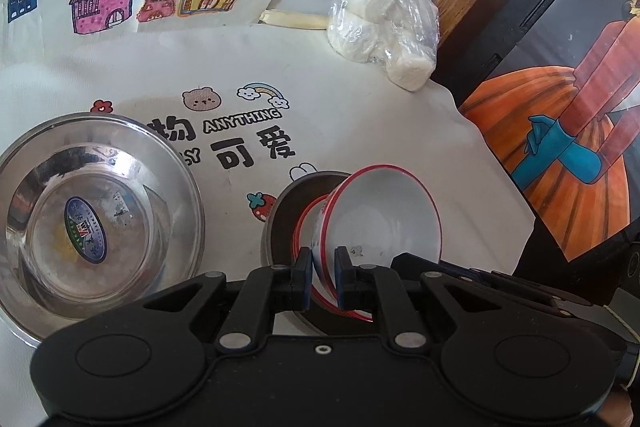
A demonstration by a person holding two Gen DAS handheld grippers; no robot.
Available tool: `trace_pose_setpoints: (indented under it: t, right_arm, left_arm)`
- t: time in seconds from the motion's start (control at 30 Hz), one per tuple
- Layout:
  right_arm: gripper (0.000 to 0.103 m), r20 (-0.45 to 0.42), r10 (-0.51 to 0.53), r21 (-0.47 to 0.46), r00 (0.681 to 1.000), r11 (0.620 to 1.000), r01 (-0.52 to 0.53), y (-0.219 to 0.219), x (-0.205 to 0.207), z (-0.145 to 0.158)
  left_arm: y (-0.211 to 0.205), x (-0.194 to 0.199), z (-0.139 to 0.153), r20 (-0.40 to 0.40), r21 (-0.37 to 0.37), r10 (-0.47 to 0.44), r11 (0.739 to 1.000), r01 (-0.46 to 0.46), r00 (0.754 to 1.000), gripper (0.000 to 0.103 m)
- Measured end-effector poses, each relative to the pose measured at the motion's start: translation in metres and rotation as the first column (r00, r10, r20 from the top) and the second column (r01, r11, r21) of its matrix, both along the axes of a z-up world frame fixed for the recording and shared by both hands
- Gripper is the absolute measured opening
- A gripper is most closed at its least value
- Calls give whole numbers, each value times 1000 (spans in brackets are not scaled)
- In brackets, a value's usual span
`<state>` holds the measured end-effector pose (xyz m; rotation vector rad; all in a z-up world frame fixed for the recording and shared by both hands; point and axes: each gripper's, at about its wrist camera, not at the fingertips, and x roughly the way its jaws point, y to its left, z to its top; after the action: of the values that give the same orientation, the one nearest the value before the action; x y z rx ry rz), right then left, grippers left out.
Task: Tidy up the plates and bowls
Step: 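Open both grippers and release the second white bowl onto the bowl stack, then lift both open grippers away from the bowl stack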
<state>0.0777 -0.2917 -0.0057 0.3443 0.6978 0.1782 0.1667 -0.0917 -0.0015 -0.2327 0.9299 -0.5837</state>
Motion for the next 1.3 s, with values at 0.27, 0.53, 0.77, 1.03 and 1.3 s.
trace_pose_setpoints:
  t: [0.27, 0.53, 0.77, 1.03, 1.3]
  right_arm:
    - [17, -4, 7, -6, 1000, 1000, -7, 1, 3, -1]
    - [19, 5, -2, -27, 1000, 1000, 2, 1, 6, 0]
    - [23, 6, -18, -29, 1000, 999, 19, -7, 6, -2]
    - [26, 41, -22, -47, 999, 999, 24, -6, -2, -1]
    - [57, 97, -79, -36, 992, 996, 83, -22, -21, 4]
  left_arm:
    - [0, 3, 1, 1, 11, 4, 1000, -4, 1000, 13]
    - [1, 8, -2, -7, 11, 2, 1000, -2, 1000, 16]
    - [0, 8, 0, 14, 11, 10, 1000, -10, 1000, 22]
    - [1, -2, 13, 69, -5, 25, 1000, -25, 997, 56]
    - [13, -29, 27, 179, -44, 89, 996, -82, 980, 96]
